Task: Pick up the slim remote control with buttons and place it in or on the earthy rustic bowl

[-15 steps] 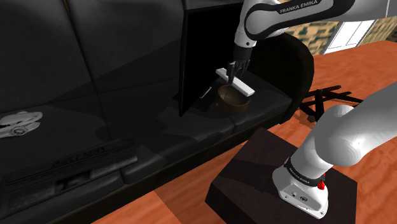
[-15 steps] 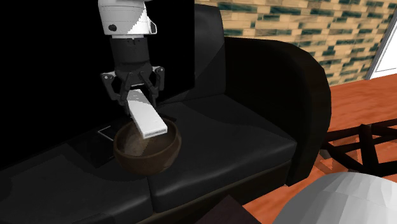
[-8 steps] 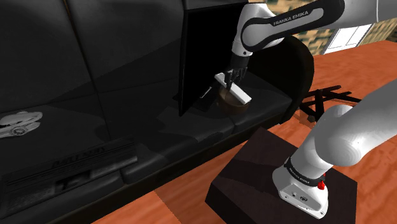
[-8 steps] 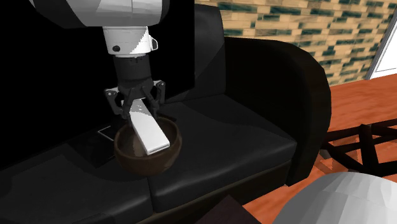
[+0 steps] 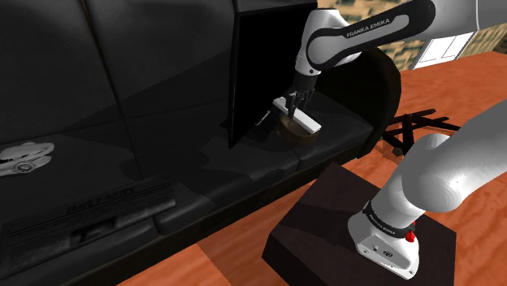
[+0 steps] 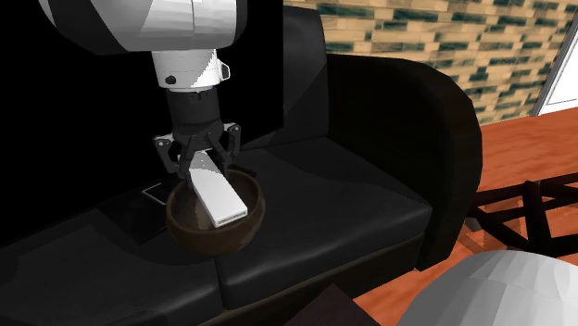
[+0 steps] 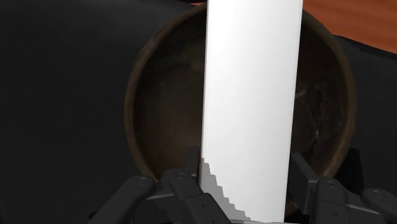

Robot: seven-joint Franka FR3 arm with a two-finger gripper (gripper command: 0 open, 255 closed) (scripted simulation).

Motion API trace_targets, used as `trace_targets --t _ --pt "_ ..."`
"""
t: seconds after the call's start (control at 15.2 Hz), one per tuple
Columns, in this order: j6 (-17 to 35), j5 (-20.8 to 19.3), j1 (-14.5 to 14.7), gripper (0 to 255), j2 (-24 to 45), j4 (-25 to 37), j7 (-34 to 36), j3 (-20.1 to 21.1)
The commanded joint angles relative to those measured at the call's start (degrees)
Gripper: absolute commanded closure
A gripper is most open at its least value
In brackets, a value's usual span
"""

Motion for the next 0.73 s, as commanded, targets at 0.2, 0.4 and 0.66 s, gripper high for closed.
trace_targets --t 0.2,0.4,0.66 --pt "-0.07 -0.01 0.0 0 0.09 -0.09 0.0 0.0" --pt "-0.04 -0.01 -0.01 0 0.1 -0.11 -0.01 -0.02" --pt "-7.89 -0.03 0.02 0 -2.63 5.03 0.17 0.52"
